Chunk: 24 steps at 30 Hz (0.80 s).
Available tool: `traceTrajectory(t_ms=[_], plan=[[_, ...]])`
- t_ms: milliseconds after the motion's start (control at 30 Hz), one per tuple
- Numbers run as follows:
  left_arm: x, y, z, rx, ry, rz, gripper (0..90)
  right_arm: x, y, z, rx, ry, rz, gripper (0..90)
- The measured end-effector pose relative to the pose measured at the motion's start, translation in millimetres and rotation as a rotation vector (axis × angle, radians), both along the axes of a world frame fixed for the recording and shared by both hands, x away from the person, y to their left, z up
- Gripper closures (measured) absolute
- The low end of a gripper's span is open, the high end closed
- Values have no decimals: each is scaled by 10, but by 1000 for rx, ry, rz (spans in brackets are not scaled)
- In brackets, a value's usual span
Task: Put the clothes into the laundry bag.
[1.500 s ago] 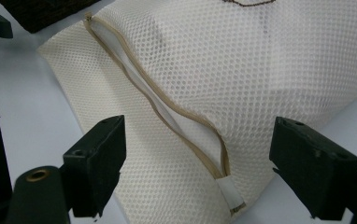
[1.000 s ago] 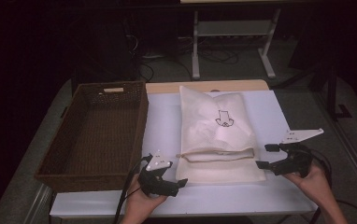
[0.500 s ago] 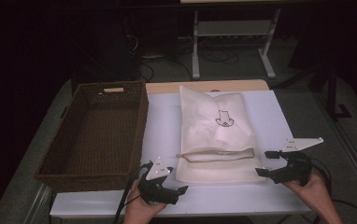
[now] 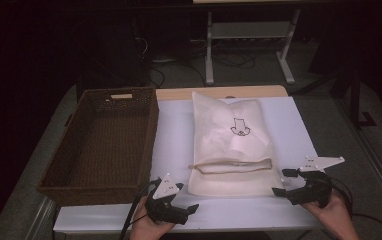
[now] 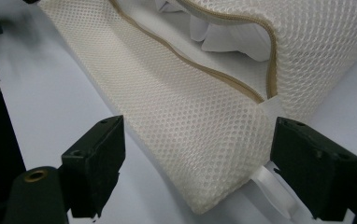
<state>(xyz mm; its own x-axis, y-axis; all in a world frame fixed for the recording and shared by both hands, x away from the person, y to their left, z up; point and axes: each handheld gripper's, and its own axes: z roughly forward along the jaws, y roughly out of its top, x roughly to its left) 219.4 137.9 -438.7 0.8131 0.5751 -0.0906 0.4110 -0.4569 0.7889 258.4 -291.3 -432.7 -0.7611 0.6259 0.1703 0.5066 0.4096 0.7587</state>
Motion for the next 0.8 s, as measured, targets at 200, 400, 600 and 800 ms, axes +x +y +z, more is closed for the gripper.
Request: traceTrajectory(t_ms=[200, 400, 600, 800], plan=[[-29, 22, -25, -13, 5, -5, 187, -55, -15, -42, 15, -6, -15, 174], [-19, 25, -29, -18, 7, -9, 188, -124, -25, -76, 22, -13, -19, 170], [-33, 71, 14, -46, -1, 8, 188, -196, -16, -70, 11, -25, -25, 164], [-85, 93, 61, -58, -12, 6, 176, -278, 15, -63, 3, -44, -46, 152]])
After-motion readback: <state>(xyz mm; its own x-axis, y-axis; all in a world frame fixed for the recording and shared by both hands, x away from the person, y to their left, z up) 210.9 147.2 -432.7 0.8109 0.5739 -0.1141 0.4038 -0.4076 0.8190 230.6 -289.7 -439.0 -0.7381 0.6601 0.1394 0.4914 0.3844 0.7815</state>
